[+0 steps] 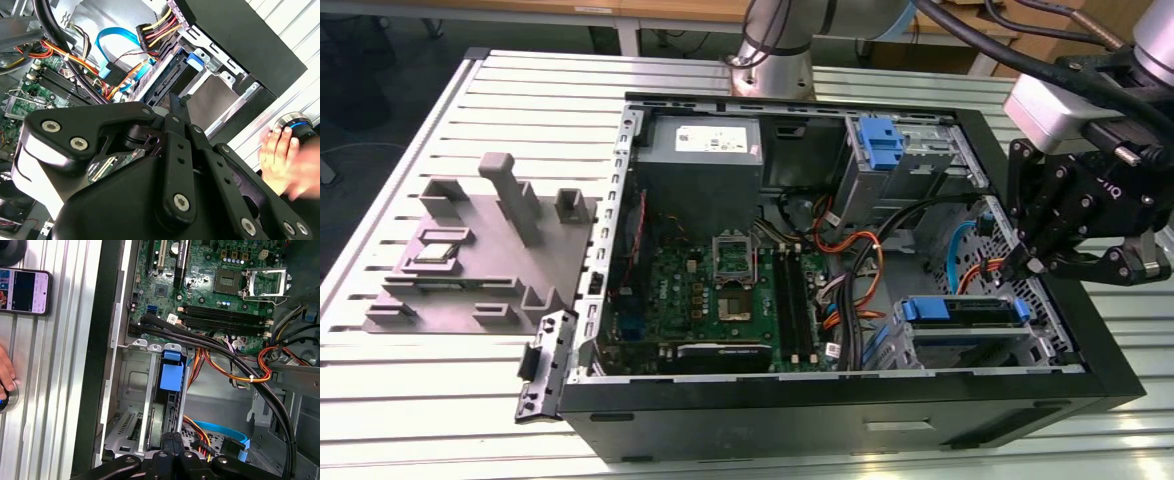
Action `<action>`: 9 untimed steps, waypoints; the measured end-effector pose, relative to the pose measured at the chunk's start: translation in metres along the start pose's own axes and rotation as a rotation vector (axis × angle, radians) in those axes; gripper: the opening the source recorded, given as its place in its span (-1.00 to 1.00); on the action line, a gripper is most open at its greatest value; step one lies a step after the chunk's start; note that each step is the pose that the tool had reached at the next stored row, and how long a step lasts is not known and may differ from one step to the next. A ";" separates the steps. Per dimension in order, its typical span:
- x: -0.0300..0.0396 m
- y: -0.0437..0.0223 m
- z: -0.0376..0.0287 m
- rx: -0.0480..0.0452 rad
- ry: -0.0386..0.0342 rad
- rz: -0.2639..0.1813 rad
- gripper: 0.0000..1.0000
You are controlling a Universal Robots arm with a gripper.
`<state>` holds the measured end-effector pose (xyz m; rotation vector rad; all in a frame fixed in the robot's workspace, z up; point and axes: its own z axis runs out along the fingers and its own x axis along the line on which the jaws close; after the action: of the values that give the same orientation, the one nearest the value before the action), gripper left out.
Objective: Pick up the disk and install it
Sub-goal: 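Insert the first disk wire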
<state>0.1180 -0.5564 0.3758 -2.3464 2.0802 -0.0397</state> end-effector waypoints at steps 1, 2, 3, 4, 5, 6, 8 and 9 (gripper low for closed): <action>0.0000 0.0000 0.0000 0.0000 0.0000 0.000 -0.80; 0.0000 0.0000 0.0000 0.0000 0.0000 0.000 -0.80; 0.0000 0.0000 0.0000 0.0000 0.0000 0.000 -0.80; 0.0000 -0.0002 0.0001 0.0000 -0.0001 0.000 -0.80; 0.0000 -0.0010 0.0002 0.0001 -0.0002 0.000 -0.80; -0.0001 -0.0024 0.0003 0.0000 -0.0001 0.000 -0.80; -0.0007 -0.0058 0.0009 0.0000 -0.0002 0.000 -0.80; -0.0015 -0.0076 0.0013 0.0000 0.0000 0.000 -0.80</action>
<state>0.1254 -0.5541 0.3746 -2.3465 2.0800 -0.0397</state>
